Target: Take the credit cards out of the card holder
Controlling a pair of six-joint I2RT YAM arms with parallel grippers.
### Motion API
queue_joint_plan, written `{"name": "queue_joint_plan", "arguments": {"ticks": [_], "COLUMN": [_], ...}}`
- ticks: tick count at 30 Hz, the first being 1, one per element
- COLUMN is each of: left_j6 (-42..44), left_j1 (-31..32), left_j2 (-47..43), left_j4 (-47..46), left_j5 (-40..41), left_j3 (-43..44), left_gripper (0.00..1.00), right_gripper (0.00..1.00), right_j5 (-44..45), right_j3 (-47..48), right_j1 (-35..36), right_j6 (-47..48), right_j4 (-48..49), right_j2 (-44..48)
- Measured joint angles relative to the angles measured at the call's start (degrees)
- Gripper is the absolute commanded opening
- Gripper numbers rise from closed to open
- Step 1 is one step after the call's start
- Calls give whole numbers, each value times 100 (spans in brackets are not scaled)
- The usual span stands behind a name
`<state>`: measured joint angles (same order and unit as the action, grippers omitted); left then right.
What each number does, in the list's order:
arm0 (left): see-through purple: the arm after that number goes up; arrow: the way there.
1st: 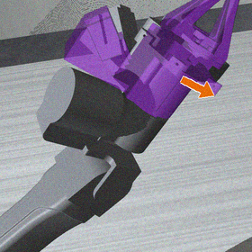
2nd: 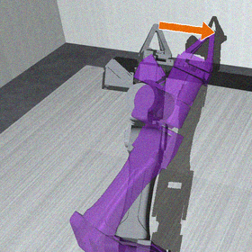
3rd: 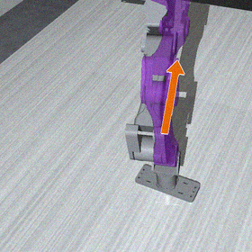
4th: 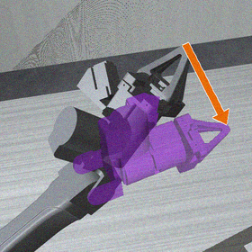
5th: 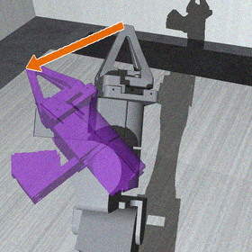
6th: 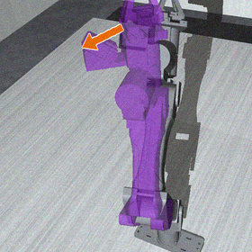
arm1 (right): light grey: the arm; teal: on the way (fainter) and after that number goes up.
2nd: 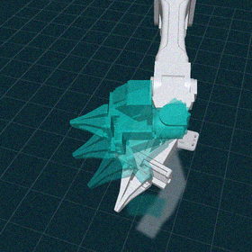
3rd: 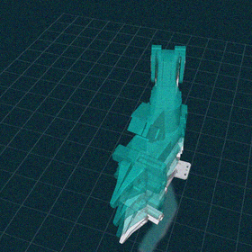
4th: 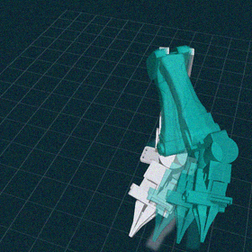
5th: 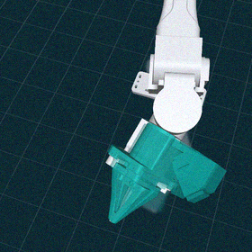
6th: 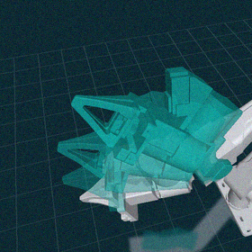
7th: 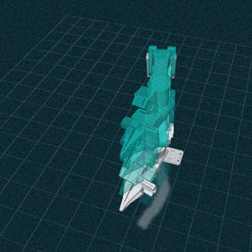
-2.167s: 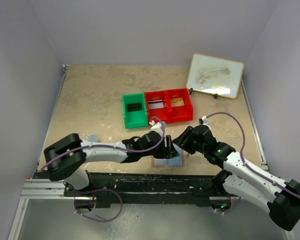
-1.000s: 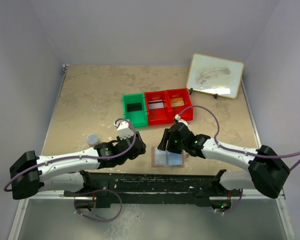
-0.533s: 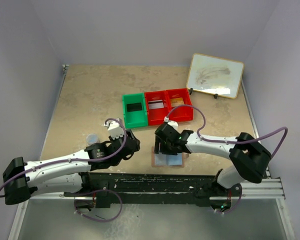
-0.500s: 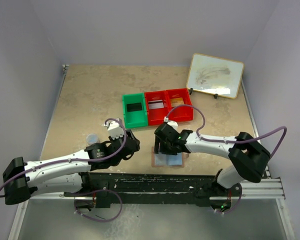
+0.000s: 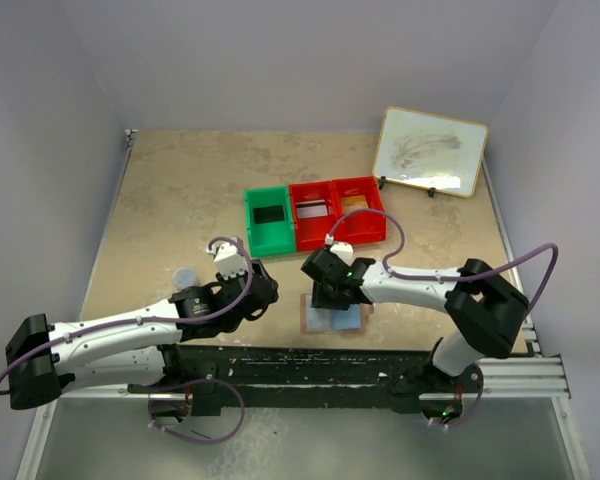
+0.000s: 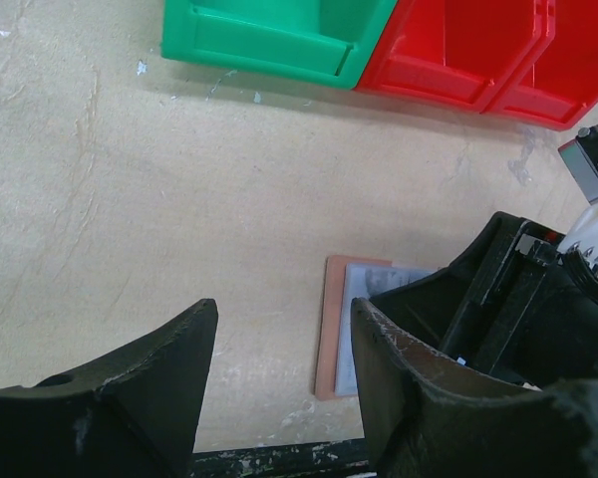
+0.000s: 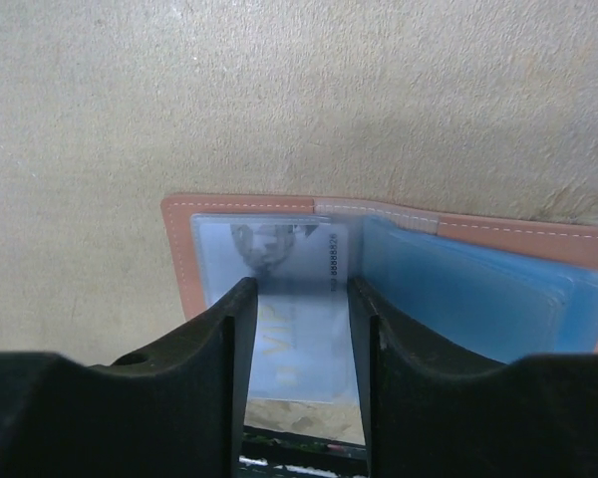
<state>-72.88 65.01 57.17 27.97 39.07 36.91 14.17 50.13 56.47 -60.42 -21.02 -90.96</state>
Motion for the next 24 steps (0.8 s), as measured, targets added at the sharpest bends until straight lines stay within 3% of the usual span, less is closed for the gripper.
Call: {"name": "queue_joint_plan", "arguments": {"ticks": [7,10,11,24], "left_j6": [-2,-2,-2,-9], "left_j1": [0,0,0,0], "left_j2": [22,39,48,90], "left_j4": [-2,-4,-4,-2], "left_j5": [-4,-7,-7,-2], "left_j3": [0,0,0,0], "left_gripper": [54,54,54,54], "right_gripper": [38,64,66,67], "right_j5": [-122,-192,-201,-109], "right_j3": [-428,-437,-393,68], "right_j1": [-37,-35,-33,68], "right_j6": [-4,-52,-92,7], "right_j4": [476,557,557,278], "right_j2": [317,306,278,-72]}}
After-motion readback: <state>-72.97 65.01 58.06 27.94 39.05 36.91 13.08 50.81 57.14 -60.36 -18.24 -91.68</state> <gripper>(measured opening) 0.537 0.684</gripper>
